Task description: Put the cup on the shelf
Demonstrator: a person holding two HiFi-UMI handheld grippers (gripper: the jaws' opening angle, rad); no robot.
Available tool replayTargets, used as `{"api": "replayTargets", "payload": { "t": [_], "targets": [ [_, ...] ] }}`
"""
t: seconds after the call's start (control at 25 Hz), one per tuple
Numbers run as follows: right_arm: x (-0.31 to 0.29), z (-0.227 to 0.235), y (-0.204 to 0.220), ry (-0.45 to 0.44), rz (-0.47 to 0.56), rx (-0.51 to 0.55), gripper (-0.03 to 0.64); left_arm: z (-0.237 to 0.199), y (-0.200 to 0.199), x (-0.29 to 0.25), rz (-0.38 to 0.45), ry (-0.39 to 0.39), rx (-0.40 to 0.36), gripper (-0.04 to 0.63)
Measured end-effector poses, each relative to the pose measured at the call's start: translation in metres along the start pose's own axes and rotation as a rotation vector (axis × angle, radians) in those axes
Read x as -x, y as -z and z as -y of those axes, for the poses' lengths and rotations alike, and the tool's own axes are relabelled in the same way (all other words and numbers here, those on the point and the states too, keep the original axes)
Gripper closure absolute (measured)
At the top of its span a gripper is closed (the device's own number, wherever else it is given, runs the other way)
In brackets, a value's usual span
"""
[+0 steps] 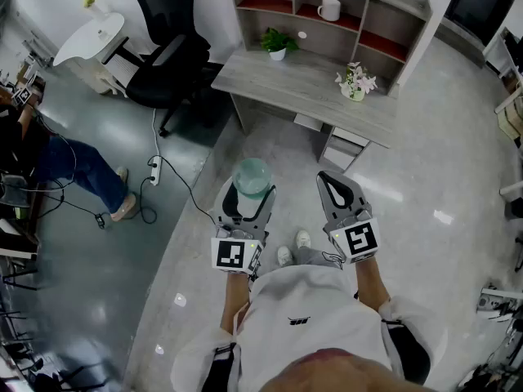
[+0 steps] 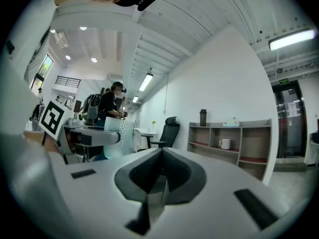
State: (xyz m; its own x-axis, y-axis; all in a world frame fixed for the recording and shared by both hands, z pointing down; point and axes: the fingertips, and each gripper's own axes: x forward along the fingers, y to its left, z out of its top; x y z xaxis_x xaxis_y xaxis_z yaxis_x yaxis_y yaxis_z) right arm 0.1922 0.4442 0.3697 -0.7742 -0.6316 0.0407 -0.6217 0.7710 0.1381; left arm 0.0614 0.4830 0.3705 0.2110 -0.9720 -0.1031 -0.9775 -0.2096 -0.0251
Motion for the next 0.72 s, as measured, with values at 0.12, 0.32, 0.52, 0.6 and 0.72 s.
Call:
{"api": "replayTargets", "payload": {
  "t": [0.12,0.32,0.52,0.6,0.72],
  "targets": [
    [-0.008,0.004,0.004,0.010,-0.003,-0.014,0.586,-0.003,0.003,-0.003,-0.005,-0.004,0.004,0.236],
    [-0.021,0.017,0.010,-0.005,0.002,-0.028,0.586,-0.008,0.007,-0.016,-0.020,-0.024,0.009,0.236],
    [-0.028,0.042,0.006,-0.023,0.038,-0.037,0.586,-0.004,0.009,-0.040,-0.017,-0.039,-0.003,0.236],
    [-0.031,0.053,0.004,-0.032,0.049,-0.040,0.586,-0.003,0.004,-0.049,-0.011,-0.056,-0.011,0.236],
    [-0.037,0.067,0.000,-0.053,0.066,-0.029,0.586,-0.003,0.001,-0.060,-0.005,-0.080,-0.019,0.236]
  ]
}}
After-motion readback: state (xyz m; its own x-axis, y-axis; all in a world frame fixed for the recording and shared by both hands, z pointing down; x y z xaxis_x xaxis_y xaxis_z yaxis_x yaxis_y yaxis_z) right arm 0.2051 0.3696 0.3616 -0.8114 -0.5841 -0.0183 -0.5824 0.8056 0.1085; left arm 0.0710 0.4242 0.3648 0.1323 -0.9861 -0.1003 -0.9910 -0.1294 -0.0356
